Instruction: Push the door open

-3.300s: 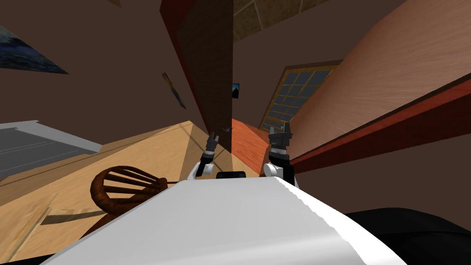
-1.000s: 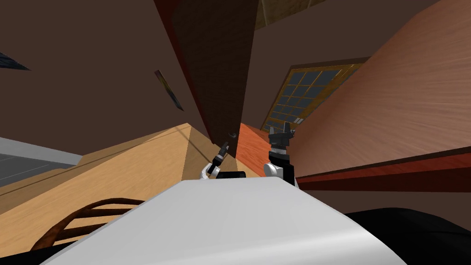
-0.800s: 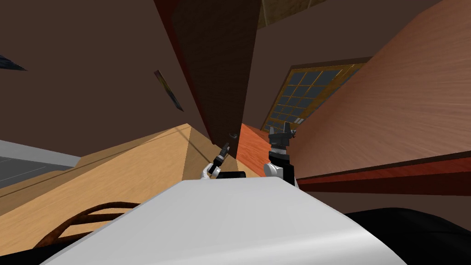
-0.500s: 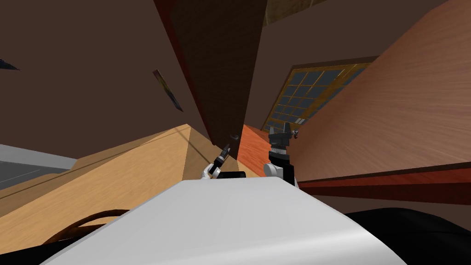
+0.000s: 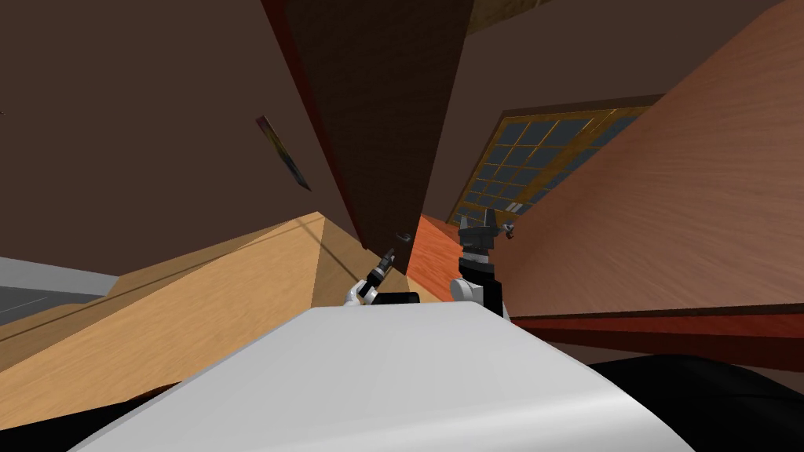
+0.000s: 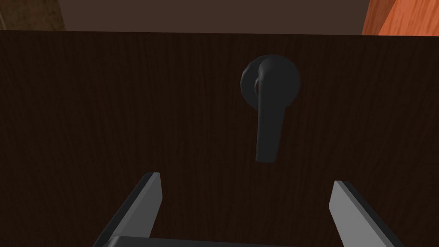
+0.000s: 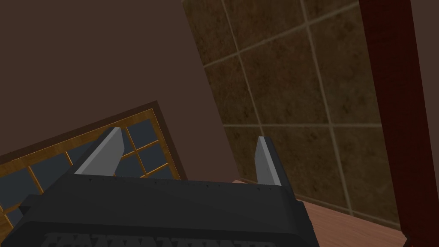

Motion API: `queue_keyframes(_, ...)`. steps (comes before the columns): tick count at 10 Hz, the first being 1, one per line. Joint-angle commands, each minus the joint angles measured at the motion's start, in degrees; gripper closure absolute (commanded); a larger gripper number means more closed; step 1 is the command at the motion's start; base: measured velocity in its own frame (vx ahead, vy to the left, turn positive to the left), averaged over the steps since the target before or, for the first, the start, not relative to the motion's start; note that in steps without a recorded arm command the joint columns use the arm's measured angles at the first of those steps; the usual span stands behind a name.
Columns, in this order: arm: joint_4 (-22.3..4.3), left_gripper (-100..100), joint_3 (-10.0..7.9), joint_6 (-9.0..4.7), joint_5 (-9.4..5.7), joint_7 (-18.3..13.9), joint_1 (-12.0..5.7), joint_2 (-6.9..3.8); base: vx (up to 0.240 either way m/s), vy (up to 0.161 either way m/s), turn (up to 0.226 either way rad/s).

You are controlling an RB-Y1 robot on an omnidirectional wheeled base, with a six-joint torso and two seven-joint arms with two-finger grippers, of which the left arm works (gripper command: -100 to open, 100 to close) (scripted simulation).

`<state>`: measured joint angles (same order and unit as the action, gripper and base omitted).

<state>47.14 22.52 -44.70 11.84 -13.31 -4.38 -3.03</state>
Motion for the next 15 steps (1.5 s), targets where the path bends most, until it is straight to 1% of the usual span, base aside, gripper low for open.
queue_keyframes(1,-1.9,-100,0.32,-0.35,0.11,0.0,-0.79,0.26,0.07,0.037,-0.01)
queue_keyframes(2,-4.5,-100,0.91,-0.66,0.31,-0.1,-1.79,0.56,0.128,0.067,-0.023)
queue_keyframes(3,-6.3,-100,1.32,-0.87,0.45,-0.2,-2.48,0.8,0.161,0.075,-0.033)
queue_keyframes(4,-6.3,-100,0.86,-1.53,0.25,0.0,-2.48,0.73,0.069,0.032,-0.008)
queue_keyframes(5,-6.6,-100,0.72,-1.61,0.18,0.2,-2.52,0.16,0.123,-0.059,-0.037)
queue_keyframes(7,-6.9,-100,0.45,-1.76,0.05,0.5,-2.52,-0.07,0.18,-0.106,-0.03)
queue_keyframes(9,-7.2,-100,0.22,-1.88,-0.06,0.8,-2.52,0.12,0.174,-0.083,-0.022)
queue_keyframes(11,-7.5,-100,-0.05,-2.03,-0.19,1.1,-2.53,0.77,0.178,-0.1,-0.032)
queue_keyframes(12,-7.6,-100,-0.18,-2.1,-0.25,1.2,-2.53,1.33,0.162,-0.134,-0.03)
queue_keyframes(13,-7.6,-100,-0.11,-2.11,-0.21,1.1,-2.52,1.04,0.072,-0.063,0.004)
queue_keyframes(14,-7.6,100,-0.11,-2.11,-0.21,1.1,-2.52,1.04,-0.009,0.009,0.002)
queue_keyframes(15,-7.6,100,-0.11,-2.11,-0.21,1.1,-2.52,1.04,-0.023,0.023,-0.016)
